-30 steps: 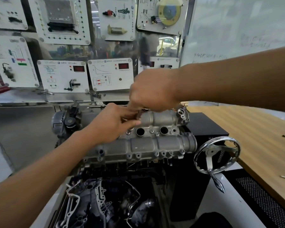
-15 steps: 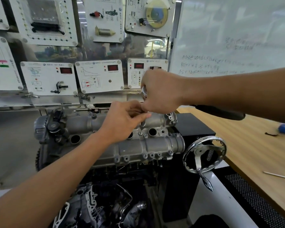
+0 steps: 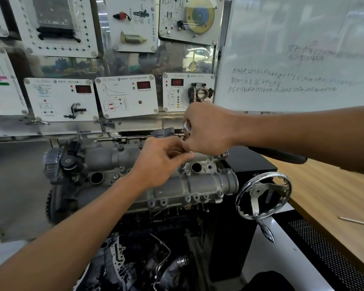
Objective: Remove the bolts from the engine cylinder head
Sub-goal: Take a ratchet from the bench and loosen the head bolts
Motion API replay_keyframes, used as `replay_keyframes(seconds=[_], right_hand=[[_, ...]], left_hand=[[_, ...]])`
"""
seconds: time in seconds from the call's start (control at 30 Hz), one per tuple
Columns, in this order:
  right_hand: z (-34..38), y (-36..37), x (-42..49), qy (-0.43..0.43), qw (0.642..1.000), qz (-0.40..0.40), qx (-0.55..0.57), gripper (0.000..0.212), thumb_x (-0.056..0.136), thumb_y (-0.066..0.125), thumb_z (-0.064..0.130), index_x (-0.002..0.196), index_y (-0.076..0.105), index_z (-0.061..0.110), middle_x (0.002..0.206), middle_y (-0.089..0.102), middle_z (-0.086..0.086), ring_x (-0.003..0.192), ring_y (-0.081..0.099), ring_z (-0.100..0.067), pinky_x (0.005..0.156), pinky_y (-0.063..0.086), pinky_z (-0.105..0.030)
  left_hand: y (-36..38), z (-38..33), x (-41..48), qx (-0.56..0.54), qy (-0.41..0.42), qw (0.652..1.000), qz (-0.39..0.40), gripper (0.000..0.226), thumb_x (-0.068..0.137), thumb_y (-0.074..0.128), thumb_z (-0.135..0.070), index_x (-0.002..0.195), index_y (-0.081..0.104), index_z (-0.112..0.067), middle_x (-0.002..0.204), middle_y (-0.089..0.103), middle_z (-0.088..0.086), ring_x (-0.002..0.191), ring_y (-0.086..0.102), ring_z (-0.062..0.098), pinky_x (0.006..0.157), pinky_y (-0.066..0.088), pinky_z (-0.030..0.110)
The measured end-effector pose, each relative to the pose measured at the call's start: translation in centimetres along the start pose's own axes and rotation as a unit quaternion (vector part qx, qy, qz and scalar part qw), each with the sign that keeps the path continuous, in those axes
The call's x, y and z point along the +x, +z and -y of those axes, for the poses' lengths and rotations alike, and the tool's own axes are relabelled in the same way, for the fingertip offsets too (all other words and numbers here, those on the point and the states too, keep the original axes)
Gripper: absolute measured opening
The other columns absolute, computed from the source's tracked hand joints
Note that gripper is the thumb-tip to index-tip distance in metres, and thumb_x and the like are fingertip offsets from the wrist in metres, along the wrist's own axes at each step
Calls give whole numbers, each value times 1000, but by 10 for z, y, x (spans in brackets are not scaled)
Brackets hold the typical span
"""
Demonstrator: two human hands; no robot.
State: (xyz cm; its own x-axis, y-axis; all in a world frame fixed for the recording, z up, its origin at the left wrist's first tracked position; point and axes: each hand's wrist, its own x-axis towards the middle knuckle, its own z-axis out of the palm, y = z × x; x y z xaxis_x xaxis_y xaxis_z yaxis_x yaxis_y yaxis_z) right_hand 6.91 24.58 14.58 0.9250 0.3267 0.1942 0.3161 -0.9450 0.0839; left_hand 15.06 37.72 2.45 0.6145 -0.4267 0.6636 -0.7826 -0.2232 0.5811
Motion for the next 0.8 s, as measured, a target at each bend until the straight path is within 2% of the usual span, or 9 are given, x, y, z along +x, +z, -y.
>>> replay_keyframes(seconds=[0.13, 0.33, 0.47, 0.57, 0.67, 0.7, 0.77, 0.8], right_hand=[[-1, -2, 1, 3, 1000, -7, 13, 41, 84, 58, 13, 51, 34, 12, 48, 31, -3, 48, 28, -20, 44, 28, -29], [-3, -1, 3, 5, 1000, -15, 21, 41, 79, 57, 9, 48, 29, 14, 46, 26, -3, 53, 26, -23, 48, 27, -31], [-1, 0, 0, 10, 1000, -18, 24, 40, 80, 56, 11, 49, 31, 13, 46, 28, -3, 49, 25, -20, 42, 24, -28], [1, 2, -1, 46, 998, -5, 39, 39, 82, 54, 8, 49, 33, 14, 47, 32, -2, 46, 26, -18, 36, 23, -23], [3, 7, -2, 128, 976, 37, 171, 36, 88, 57, 10, 54, 47, 11, 45, 42, -3, 37, 34, -14, 31, 25, -17], [2, 8, -1, 166, 952, 51, 253, 31, 90, 59, 10, 60, 52, 8, 42, 44, -3, 33, 35, -12, 32, 28, -16], [-2, 11, -1, 203, 916, 51, 342, 19, 91, 62, 8, 73, 58, 4, 38, 44, -1, 30, 37, -10, 33, 32, -16], [-5, 13, -2, 176, 934, 41, 308, 16, 91, 63, 11, 76, 61, 5, 42, 48, -1, 33, 43, -13, 35, 34, -18]], left_hand=[[-2, -3, 1, -8, 20, 1000, -6, 13, 83, 78, -14, 89, 74, -24, 81, 76, -13, 77, 73, 2, 74, 58, 17], [1, -3, 5, -26, 4, 1000, -16, 10, 83, 77, -9, 92, 75, -9, 82, 77, 0, 78, 75, 12, 76, 62, 36], [2, -1, 3, -13, 7, 1000, -15, 11, 83, 78, -12, 93, 75, -13, 83, 77, -4, 78, 75, 8, 77, 62, 33], [0, 2, 2, -3, 6, 1000, -15, 13, 84, 77, -13, 96, 75, -9, 86, 78, -2, 80, 75, 9, 78, 62, 35], [3, 0, 2, 21, 18, 999, -25, 13, 83, 78, -16, 94, 76, -9, 83, 78, -3, 77, 74, 4, 76, 61, 32], [5, -2, 3, 35, 24, 999, -32, 12, 83, 78, -17, 92, 77, -10, 80, 77, -4, 75, 73, 4, 74, 61, 32], [8, -3, 6, 57, 29, 997, -46, 10, 82, 77, -20, 88, 76, -12, 76, 76, -4, 70, 73, 8, 70, 61, 34], [7, -3, 7, 56, 26, 997, -51, 12, 82, 77, -23, 86, 75, -13, 74, 76, -5, 68, 72, 7, 68, 61, 33]])
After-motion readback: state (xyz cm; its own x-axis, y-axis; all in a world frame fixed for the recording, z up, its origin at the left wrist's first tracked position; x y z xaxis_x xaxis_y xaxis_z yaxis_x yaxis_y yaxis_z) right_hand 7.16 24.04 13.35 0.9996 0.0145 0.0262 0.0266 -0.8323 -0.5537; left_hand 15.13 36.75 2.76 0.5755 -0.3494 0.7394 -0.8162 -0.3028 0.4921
